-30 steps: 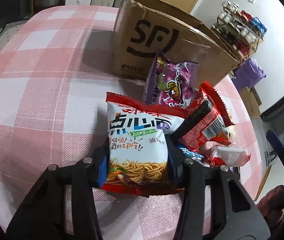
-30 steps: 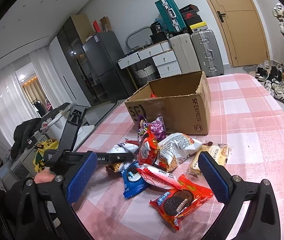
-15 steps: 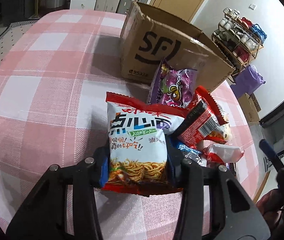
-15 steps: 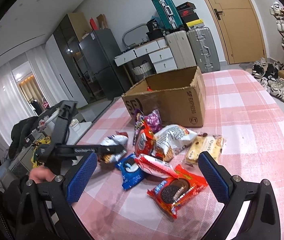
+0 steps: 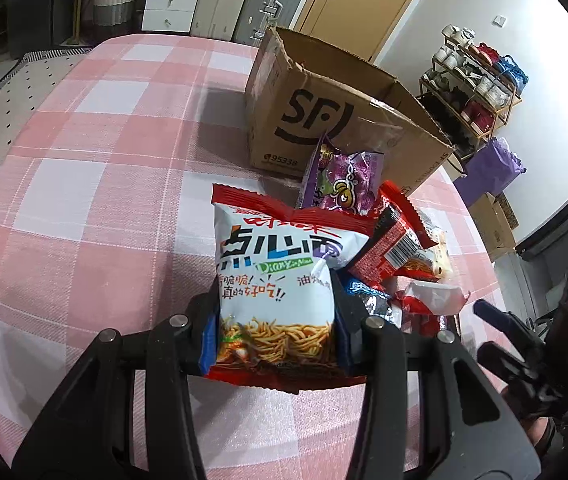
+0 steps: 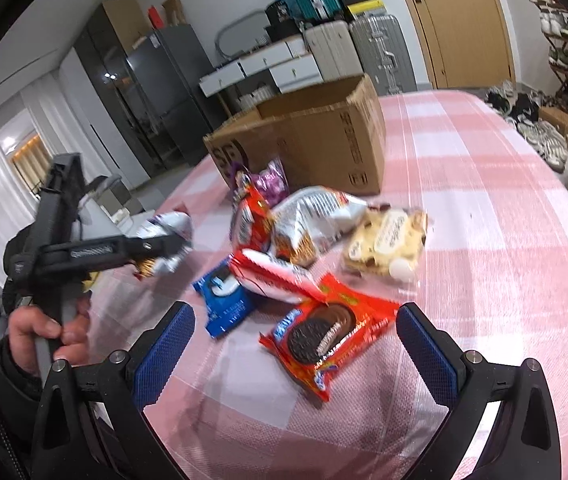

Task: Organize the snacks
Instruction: 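Grasp the red Oreo packet with the right tool while left tool holds its bag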

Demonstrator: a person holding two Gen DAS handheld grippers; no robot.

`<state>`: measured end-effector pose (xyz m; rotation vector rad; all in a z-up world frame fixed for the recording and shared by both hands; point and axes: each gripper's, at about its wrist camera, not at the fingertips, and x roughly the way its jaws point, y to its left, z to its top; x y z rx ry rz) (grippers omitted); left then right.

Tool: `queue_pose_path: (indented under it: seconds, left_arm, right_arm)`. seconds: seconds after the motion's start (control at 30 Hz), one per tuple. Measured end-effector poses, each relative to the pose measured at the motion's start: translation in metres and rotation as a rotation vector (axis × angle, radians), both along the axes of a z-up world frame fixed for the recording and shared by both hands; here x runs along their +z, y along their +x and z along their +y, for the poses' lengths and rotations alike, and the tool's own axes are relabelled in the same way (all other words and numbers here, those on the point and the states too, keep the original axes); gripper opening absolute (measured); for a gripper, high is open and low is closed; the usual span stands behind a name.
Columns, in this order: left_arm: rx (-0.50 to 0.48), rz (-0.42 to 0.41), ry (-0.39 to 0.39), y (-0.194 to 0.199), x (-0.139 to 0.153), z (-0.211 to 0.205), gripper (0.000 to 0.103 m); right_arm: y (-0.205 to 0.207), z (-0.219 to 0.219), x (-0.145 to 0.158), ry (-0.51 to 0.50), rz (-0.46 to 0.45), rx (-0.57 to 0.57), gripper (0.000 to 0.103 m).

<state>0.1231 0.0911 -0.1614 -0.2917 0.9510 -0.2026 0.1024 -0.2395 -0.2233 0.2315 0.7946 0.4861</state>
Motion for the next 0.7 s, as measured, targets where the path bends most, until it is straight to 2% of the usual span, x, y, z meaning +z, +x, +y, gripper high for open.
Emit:
queue_pose_path:
  seconds: [0.33,0.4,0.47,0.6,0.7]
  left_arm:
    - [-0.003,-0.010,-0.011,-0.010,0.004,0.009,0.041]
    - [0.001,-0.010,-0.013,-0.011,0.004,0.011,0.041]
    - [0.002,-0.009,-0.019,-0.012,0.003,0.014,0.041]
    - [0.006,-0.007,-0.028,-0.014,0.002,0.018,0.041]
    - [0.003,-0.013,-0.026,-0.016,0.004,0.018,0.041]
  right_arm:
    - [0.014,0.014,-0.019,-0.055,0.082,-0.034,0.101]
    - [0.017,0.016,-0.021,-0.083,0.086,-0.052,0.096]
    - [0.020,0.019,-0.023,-0.124,0.097,-0.069,0.087]
    - [0.020,0.022,-0.022,-0.159,0.095,-0.074,0.083]
    - [0.020,0.022,-0.022,-0.184,0.092,-0.079,0.074]
